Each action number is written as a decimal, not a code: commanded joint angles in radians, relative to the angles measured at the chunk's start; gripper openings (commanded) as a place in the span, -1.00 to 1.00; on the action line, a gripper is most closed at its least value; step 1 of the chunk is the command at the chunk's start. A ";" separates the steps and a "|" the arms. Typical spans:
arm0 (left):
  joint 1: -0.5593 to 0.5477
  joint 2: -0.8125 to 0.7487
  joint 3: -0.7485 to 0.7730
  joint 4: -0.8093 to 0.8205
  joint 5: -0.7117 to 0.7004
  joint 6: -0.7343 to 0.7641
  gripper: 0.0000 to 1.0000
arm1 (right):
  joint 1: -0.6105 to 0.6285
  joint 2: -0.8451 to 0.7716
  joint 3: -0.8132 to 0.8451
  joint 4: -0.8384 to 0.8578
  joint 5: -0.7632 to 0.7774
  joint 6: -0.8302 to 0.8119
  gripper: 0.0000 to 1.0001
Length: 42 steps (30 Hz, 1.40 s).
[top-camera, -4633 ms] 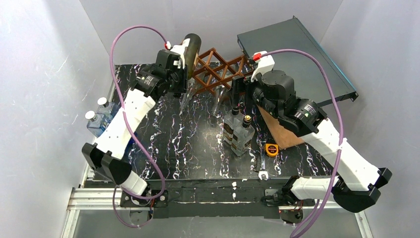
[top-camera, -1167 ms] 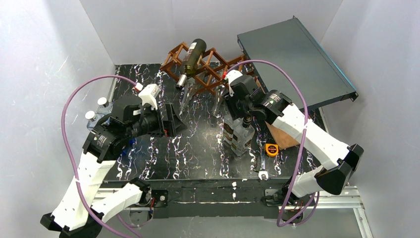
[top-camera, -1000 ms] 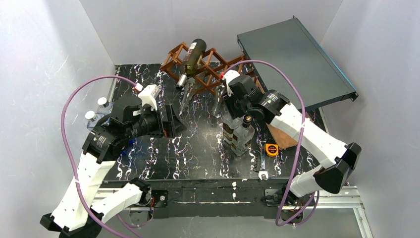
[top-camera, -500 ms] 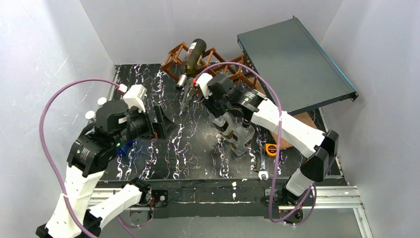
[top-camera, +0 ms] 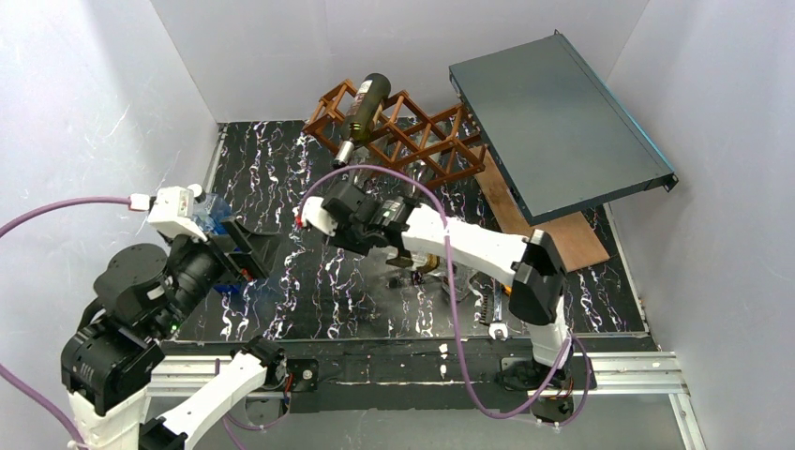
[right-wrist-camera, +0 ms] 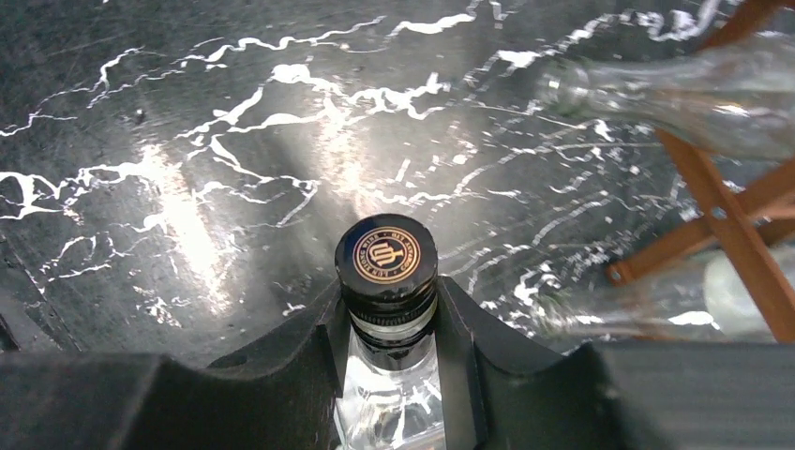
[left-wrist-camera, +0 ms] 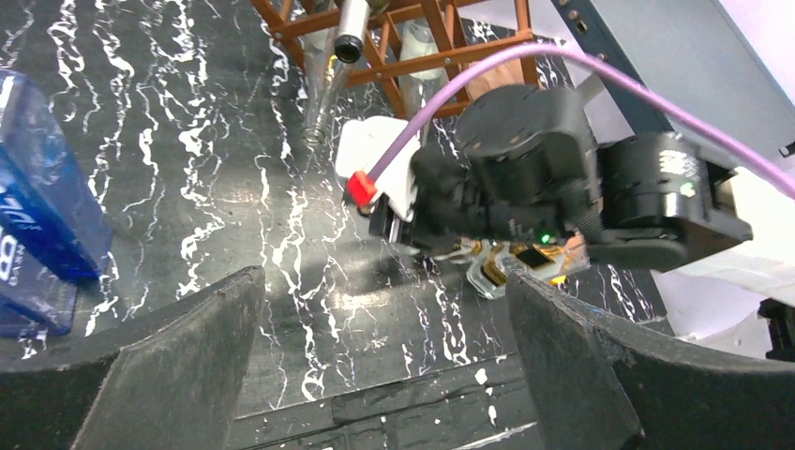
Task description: Put the wine bottle on the wine rack
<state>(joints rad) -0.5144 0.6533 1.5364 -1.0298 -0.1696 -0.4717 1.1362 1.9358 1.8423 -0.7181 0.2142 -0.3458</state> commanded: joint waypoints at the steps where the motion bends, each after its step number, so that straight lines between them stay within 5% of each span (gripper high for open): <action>1: -0.004 -0.006 0.038 -0.053 -0.084 0.017 0.99 | 0.030 0.050 0.046 0.059 -0.071 -0.008 -0.97; 18: -0.004 -0.021 0.038 -0.072 -0.070 0.006 0.99 | 0.070 0.323 0.176 0.142 -0.158 -0.126 -0.92; 42: -0.004 -0.046 0.020 -0.065 -0.097 -0.003 0.99 | 0.111 0.315 0.094 0.174 -0.190 -0.054 0.19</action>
<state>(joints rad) -0.5144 0.6132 1.5616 -1.0943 -0.2363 -0.4759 1.2396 2.2818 1.9312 -0.5785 0.0444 -0.4366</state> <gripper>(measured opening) 0.993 0.543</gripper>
